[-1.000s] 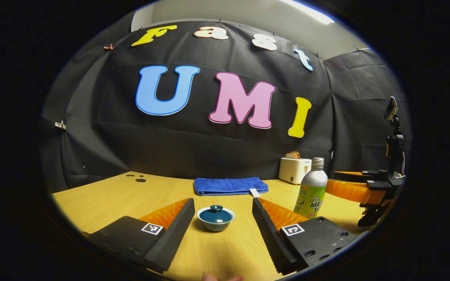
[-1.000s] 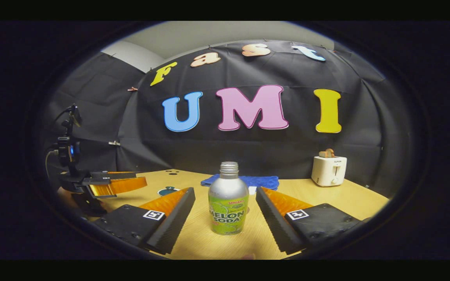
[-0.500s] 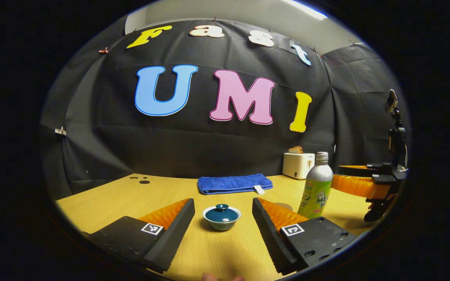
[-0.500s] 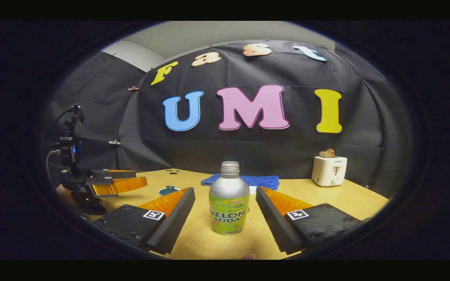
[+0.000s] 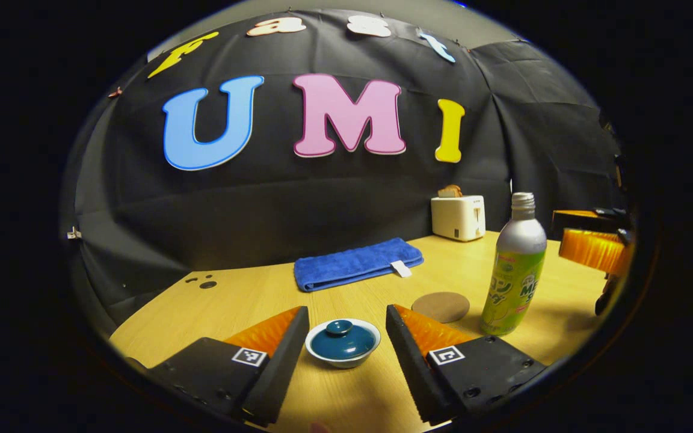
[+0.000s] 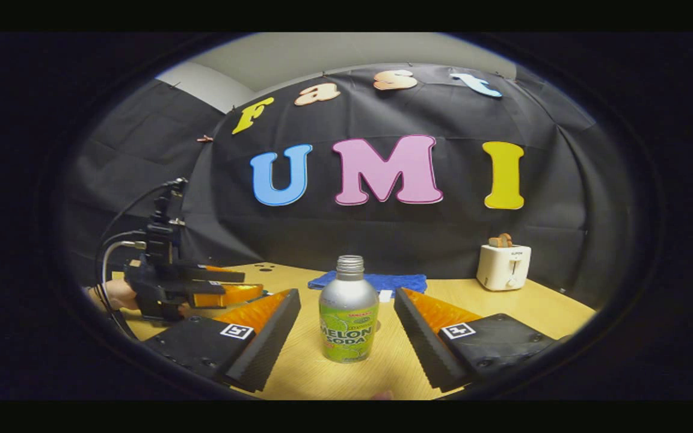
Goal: Open the teacup lid with one hand, grasp the water bottle and pour water into the teacup with the other hand; after pouring, place the water bottle on the coaster and then close the teacup lid.
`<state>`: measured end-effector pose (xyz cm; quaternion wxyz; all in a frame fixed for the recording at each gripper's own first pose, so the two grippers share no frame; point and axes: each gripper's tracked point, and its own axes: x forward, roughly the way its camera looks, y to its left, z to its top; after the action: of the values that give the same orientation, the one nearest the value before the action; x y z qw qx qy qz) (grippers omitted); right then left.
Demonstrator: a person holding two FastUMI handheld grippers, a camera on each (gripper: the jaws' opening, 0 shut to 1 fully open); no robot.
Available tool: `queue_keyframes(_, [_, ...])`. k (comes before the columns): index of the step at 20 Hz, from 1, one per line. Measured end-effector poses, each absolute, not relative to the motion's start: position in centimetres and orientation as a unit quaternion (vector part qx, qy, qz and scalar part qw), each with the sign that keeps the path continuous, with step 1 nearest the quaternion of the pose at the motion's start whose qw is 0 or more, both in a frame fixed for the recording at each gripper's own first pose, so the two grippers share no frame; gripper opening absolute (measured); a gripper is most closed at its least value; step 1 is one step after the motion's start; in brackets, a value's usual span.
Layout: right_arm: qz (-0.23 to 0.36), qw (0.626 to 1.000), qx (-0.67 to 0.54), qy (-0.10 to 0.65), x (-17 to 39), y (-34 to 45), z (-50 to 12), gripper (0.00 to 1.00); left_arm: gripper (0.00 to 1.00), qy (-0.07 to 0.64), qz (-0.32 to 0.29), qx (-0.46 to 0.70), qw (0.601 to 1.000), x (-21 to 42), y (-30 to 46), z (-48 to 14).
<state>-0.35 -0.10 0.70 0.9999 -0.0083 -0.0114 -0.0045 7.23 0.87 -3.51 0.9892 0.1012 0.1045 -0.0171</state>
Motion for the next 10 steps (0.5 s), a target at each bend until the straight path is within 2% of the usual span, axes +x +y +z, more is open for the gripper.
queue_keyframes(5, [-0.01,1.0,-0.014,-0.014,-0.5,-0.3,0.8,0.97,0.75,0.118,-0.01,0.117,0.986,9.3,1.4,-4.9])
queue_keyframes(10, [-0.013,1.0,-0.01,-0.009,-0.3,-0.6,0.4,0.97,0.62,0.134,-0.011,0.103,0.986,10.2,1.5,-5.9])
